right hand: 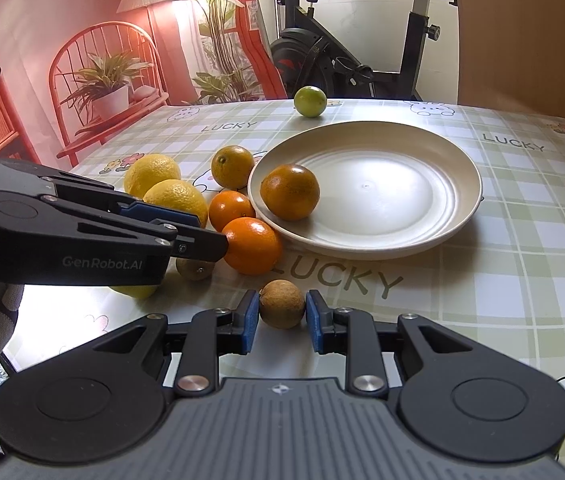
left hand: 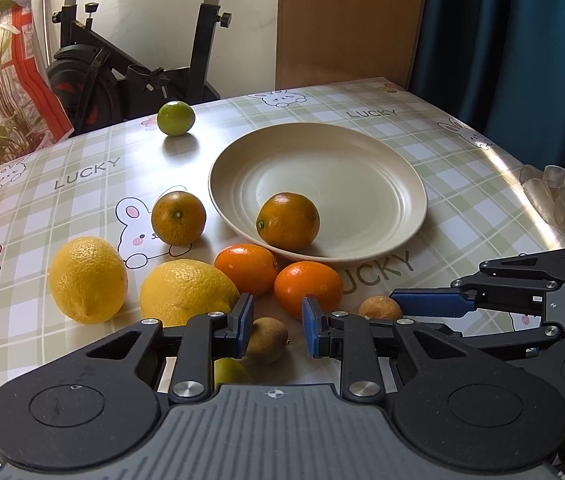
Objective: Organize fruits
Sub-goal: 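Grasp a brown kiwi with the right tool while the left tool grasps another kiwi, then lower both kiwis onto the beige plate and open both tools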
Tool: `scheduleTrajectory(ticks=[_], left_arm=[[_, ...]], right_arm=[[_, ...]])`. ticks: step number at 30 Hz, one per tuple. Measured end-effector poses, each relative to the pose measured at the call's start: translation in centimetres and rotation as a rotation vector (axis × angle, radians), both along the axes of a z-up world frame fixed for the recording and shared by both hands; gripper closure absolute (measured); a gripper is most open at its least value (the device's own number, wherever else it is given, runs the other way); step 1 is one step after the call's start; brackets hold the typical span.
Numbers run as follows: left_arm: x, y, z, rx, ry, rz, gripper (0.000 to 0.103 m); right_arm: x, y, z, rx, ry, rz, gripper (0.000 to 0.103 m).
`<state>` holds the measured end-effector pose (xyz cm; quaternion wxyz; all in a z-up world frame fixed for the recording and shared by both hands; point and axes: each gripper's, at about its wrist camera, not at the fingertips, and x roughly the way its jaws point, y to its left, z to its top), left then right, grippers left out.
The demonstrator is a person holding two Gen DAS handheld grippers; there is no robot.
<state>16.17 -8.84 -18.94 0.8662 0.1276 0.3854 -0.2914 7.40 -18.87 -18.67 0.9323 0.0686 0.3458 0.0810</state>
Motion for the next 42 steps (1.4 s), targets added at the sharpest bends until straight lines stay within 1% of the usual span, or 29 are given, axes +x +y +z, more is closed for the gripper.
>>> scheduleTrajectory(ticks=[2,5,6,20,31,34,38,42], left_arm=[[-0.1,-0.1,-0.3,0.016,0.018,-0.008,0.075],[-0.6,0.1,-0.6,0.003,0.049,-0.029,0.075],[-0.8,0.1,-0.6,0.0,0.054,-0.035,0.077],[-1.8,-0.2,-0.6,0.036,0.019,-0.033,0.077],[-2.0,-0.4,-0.6,0.038,0.008,-0.03,0.077],[-2.2,-0.4,-0.5,0.045,-0.007,-0.029,0.077],[-2.3,0.1,0.5,0.003,-0.026,-0.018,0.078],[-2.6,0.1,1.7,-0.028,-0.049,-0.028,0.078]], right_arm=[[0.0,0.0,0.0,0.003,0.0,0.0,0.075],[0.0,0.0,0.0,0.002,0.0,-0.001,0.075],[0.0,0.0,0.0,0.001,0.0,0.0,0.075],[0.0,0.0,0.0,-0.005,0.002,0.001,0.075],[-0.1,-0.2,-0.2,0.0,0.003,0.001,0.075],[-0.2,-0.4,-0.2,0.005,0.002,-0.006,0.075],[-0.4,-1.2,0.2,0.048,-0.014,-0.03,0.075],[-0.8,-1.5,1.2,0.045,-0.059,-0.045,0.075]])
